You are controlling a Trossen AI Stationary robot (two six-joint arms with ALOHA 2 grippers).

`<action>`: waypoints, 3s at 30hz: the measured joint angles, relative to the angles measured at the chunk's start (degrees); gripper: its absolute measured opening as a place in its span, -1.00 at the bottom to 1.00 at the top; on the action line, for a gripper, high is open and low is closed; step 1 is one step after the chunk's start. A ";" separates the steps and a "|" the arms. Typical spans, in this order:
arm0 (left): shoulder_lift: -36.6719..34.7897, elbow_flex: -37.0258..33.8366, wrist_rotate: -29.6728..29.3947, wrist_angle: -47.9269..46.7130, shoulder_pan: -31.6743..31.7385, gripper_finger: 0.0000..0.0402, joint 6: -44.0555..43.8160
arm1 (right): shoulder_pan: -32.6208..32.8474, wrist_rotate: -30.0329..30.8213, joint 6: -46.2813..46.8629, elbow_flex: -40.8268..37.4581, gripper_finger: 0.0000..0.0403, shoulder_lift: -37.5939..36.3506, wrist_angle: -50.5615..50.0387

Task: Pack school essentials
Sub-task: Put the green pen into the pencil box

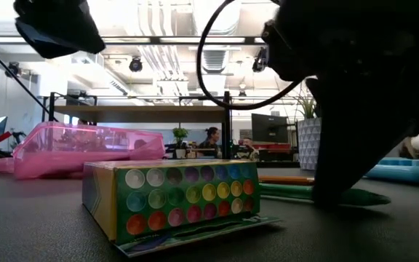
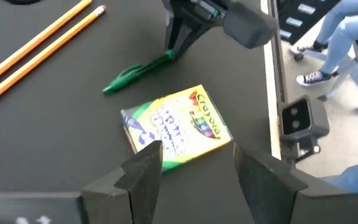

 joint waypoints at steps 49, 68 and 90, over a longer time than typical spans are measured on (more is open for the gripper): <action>-0.50 1.57 -21.25 66.68 12.14 -0.09 37.49 | -1.27 31.55 -43.30 0.22 -0.91 -33.09 19.73; -0.55 3.67 -17.15 66.54 13.46 -0.30 37.31 | -2.33 29.96 -43.44 0.22 -0.91 -33.05 19.77; -0.52 3.98 -12.55 63.41 14.56 -0.52 31.21 | -2.44 27.92 -43.32 0.20 -0.91 -33.05 18.96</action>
